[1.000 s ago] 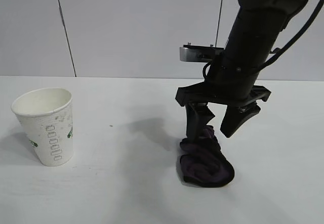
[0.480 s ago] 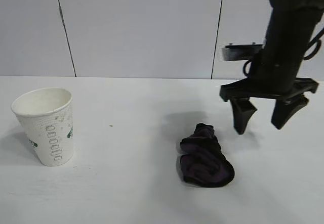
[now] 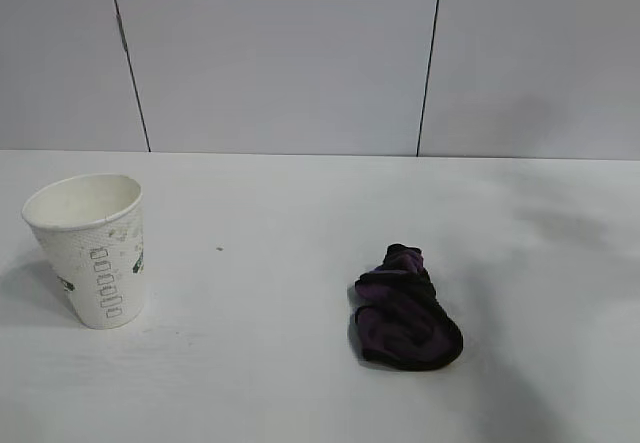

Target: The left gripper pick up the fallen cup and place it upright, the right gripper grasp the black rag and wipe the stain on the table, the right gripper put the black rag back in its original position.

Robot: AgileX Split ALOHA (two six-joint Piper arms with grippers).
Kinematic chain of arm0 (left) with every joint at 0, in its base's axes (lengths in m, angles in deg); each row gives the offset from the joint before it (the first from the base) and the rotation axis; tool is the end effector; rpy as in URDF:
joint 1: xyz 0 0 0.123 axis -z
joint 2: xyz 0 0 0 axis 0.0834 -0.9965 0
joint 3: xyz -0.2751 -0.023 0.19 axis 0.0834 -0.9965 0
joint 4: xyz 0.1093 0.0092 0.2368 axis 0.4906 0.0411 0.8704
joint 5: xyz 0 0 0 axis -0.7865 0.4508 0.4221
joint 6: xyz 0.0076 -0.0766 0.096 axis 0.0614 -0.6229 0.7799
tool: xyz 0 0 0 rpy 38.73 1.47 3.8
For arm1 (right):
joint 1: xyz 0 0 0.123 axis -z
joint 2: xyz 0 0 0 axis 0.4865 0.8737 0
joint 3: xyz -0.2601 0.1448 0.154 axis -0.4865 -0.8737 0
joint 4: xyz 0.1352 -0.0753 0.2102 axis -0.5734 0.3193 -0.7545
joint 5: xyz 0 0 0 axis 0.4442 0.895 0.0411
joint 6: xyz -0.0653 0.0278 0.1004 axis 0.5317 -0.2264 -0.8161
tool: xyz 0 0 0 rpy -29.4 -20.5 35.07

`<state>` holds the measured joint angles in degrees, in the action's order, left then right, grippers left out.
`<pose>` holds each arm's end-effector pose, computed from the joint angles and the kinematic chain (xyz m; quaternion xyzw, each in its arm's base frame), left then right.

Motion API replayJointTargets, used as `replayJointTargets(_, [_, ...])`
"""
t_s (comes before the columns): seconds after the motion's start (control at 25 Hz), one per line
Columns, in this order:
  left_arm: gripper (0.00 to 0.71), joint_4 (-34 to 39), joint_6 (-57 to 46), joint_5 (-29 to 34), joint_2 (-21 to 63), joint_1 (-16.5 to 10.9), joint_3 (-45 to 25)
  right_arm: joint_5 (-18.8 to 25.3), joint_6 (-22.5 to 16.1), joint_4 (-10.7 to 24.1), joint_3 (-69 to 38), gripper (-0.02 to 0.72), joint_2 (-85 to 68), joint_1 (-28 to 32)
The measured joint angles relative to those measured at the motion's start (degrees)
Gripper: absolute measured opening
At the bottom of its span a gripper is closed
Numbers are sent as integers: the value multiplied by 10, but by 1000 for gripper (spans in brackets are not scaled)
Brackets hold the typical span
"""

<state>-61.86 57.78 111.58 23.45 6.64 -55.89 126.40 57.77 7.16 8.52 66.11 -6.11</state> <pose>-0.0108 -0.0051 0.2551 0.0760 0.8899 -0.0014 0.4497 0.3146 -0.1400 0.3345 0.1712 0.9475 -0.0835 0.2570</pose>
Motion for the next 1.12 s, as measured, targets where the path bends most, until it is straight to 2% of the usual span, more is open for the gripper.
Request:
replayJointTargets(0.12, [474, 0, 0, 0, 0, 0, 0, -2, 9, -16, 0, 528, -111, 19])
replayJointTargets(0.32, [474, 0, 0, 0, 0, 0, 0, -3, 53, -65, 0, 528, -343, -20])
replayJointTargets(0.52, [474, 0, 0, 0, 0, 0, 0, 7, 64, -73, 4, 528, -557, -51])
replayJointTargets(0.6, [474, 0, 0, 0, 0, 0, 0, 36, 66, -77, 5, 528, -626, -53])
replayJointTargets(0.72, [474, 0, 0, 0, 0, 0, 0, 110, 73, -81, -6, 528, -694, -53])
replayJointTargets(0.84, [474, 0, 0, 0, 0, 0, 0, 146, 70, -82, -63, 528, -750, -68])
replayJointTargets(1.12, [474, 0, 0, 0, 0, 0, 0, 158, 48, -77, -278, 528, -833, -94])
